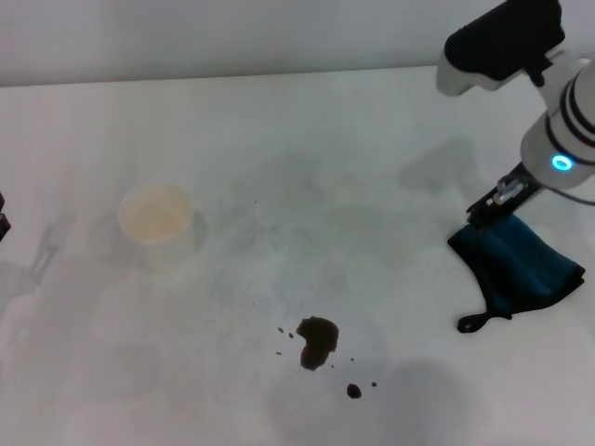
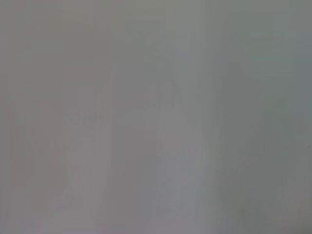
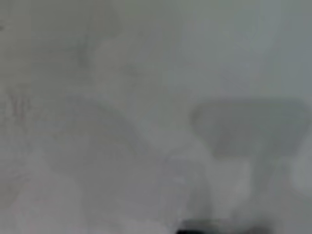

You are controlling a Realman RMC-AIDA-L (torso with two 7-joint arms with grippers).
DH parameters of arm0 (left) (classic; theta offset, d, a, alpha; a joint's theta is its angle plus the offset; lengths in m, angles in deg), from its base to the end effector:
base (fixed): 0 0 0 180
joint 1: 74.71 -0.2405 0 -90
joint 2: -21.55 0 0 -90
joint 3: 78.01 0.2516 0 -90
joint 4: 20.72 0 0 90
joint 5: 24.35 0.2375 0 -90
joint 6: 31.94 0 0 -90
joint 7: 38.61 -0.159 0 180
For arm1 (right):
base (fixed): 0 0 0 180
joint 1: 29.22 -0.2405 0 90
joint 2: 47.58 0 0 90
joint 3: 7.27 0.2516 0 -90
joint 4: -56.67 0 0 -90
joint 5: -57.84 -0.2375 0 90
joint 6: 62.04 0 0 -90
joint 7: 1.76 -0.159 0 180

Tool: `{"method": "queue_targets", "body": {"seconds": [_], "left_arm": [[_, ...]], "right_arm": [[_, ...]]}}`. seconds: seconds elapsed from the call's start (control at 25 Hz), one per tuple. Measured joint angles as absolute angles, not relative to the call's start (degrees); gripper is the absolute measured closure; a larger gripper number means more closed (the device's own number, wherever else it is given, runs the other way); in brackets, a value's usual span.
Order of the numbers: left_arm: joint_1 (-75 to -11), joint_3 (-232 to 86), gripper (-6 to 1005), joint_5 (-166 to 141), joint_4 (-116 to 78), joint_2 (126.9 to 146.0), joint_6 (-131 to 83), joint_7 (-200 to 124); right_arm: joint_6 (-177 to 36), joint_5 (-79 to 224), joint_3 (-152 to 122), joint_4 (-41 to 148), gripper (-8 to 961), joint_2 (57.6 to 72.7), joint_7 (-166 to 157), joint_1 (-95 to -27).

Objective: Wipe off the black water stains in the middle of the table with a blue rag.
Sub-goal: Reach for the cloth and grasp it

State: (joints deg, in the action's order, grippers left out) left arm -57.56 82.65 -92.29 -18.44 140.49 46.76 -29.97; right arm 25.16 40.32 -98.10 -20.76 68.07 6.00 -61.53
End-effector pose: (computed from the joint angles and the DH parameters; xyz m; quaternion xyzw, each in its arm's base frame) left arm -0.3779 0.2833 -0.0253 -0.7284 -0.1915 -0.2696 0.6000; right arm 0.2164 0.3803 -0.0013 -0.8044 0.4369 -0.2695 0.2990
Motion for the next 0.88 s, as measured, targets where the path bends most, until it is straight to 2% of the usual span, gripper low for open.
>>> {"method": "queue_targets", "body": {"seconds": [0.88], "left_arm": [[-56.58, 82.65, 114, -92.29, -18.1, 140.74, 46.02, -30.96]], "right_arm": [[25.06, 42.28, -100.38, -12.72, 664, 67.89, 4.81, -61.31]]}}
